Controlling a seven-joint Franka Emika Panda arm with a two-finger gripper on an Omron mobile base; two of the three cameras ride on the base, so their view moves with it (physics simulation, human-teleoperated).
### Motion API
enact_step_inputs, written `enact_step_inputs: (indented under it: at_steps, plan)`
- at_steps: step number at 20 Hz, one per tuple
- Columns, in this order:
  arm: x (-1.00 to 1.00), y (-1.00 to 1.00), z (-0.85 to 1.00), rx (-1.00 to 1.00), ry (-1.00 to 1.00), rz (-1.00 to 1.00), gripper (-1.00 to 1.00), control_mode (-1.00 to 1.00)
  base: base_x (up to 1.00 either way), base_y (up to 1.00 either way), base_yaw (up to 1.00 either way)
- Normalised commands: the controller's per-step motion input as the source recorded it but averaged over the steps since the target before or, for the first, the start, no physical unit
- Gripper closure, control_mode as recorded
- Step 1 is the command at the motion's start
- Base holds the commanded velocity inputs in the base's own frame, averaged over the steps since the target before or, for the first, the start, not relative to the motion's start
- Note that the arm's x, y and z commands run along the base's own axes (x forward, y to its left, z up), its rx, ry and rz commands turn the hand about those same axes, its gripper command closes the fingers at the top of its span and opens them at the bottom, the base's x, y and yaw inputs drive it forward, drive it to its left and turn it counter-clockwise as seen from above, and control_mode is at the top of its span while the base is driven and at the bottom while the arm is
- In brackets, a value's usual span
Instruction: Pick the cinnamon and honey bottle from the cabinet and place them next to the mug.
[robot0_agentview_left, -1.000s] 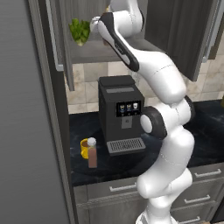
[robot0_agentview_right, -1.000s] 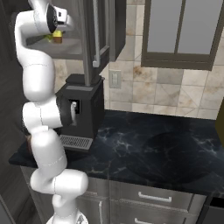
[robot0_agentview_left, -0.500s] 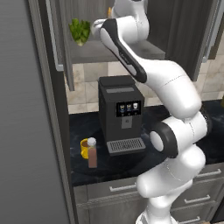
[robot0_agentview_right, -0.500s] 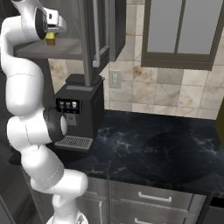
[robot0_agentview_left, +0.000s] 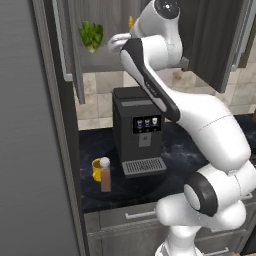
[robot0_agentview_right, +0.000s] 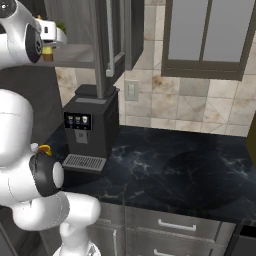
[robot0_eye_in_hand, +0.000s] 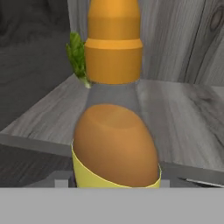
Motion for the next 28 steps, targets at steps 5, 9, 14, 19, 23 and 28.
enact_step_inputs:
  at_steps: [5,9,14,19,23,28]
  plan:
    - [-0.74,-0.04,-0.2,0.0,0.0,0.04,1.0,-1.0,0.0,0.0,0.0]
    - [-0.66,-0.13,-0.22,0.0,0.0,0.06,1.0,-1.0,0.0,0.0,0.0]
    - [-0.66,-0.16,-0.16,0.0,0.0,0.08,1.0,-1.0,0.0,0.0,0.0]
    - [-0.66,-0.13,-0.24,0.01,0.0,0.13,1.0,-1.0,0.0,0.0,0.0]
    - [-0.46,-0.19,-0.46,0.02,0.01,0.2,1.0,-1.0,0.0,0.0,0.0]
    - [-0.03,-0.32,-0.49,0.01,0.12,0.32,1.0,-1.0,0.0,0.0,0.0]
